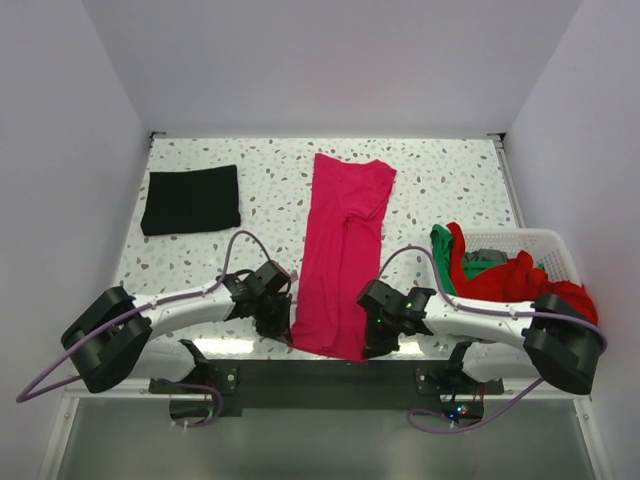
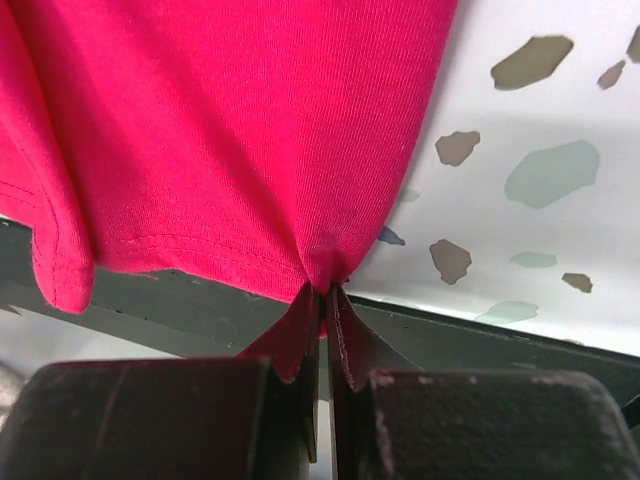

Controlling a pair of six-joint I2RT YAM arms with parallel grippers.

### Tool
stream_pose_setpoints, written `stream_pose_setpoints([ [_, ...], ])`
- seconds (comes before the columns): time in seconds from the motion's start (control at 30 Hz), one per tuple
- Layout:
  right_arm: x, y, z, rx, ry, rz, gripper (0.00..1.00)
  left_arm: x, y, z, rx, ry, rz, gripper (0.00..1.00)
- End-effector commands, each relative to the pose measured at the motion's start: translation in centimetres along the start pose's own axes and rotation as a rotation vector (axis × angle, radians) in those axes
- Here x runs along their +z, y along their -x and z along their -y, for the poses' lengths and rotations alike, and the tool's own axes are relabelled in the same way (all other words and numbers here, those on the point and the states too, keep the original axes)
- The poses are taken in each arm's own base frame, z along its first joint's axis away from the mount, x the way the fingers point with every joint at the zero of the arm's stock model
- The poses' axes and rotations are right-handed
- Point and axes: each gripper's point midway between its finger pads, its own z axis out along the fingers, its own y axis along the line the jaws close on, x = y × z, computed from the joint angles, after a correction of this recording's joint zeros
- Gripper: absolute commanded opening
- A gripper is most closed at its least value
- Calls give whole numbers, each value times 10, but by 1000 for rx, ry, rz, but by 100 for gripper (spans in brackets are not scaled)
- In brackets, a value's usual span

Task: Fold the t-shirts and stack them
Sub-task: Fold the tshirt

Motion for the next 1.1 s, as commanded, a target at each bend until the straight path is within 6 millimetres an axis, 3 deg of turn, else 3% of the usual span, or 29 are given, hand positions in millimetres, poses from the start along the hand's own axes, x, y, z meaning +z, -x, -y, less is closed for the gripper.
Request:
stream_pose_setpoints([
  [0.0,-6,-9,0,37,-24,0,0,-10,-1,-12,21,59,25,0],
  [0.2,-18,-7,-13,40,-22,47,0,-18,-2,-3,30,10,45,0],
  [0.47,-49,17,-27,100,6,191,0,-31,14,21,44,-63,110,0],
  [0.77,-70,35,-30,121,-9,294,0,-54,56,49,67,-93,247,0],
  [0.97,-74,49,-27,109,-28,326,0,-50,83,62,88,-92,269,0],
  [1.07,-78,74,-27,125,-13,350,0,-47,99,59,81,-64,283,0],
])
